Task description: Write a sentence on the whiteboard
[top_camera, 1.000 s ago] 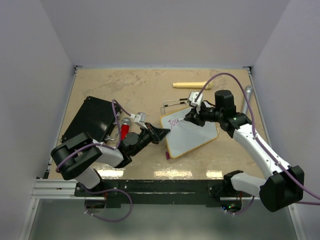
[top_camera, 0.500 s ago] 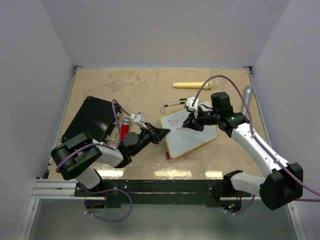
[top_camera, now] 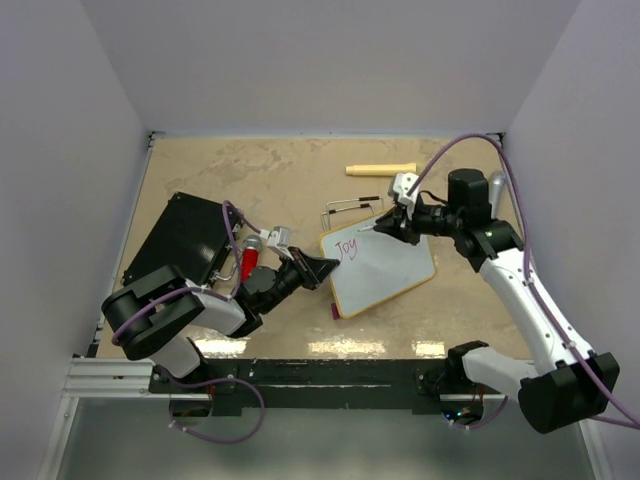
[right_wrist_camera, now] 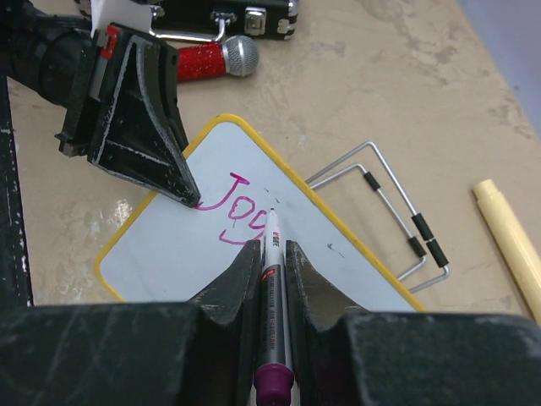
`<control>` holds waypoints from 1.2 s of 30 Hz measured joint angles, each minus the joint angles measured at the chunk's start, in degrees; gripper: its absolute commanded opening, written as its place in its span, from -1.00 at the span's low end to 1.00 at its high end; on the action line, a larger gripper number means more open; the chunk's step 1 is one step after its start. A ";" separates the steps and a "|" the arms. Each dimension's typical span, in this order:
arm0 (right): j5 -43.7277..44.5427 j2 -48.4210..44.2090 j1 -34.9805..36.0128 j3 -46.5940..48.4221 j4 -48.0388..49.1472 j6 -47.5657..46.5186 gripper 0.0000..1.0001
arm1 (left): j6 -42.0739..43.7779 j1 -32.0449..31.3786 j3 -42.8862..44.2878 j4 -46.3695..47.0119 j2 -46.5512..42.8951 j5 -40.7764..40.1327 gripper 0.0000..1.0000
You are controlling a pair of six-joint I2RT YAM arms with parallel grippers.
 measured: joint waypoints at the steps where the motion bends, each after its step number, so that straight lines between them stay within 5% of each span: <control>1: -0.28 -0.87 -0.55 0.02 -0.02 0.09 -1.00 | 0.00 0.00 -0.13 0.17 0.02 0.02 -1.00; 13: -6.23 -6.67 -11.23 -5.11 2.01 3.06 -1.00 | 0.02 -0.04 -0.83 0.98 0.00 0.00 -1.00; 36: -10.58 -7.28 -12.44 -9.38 6.67 4.46 -1.00 | 0.02 -0.07 -1.18 -0.31 -1.29 -0.04 -1.00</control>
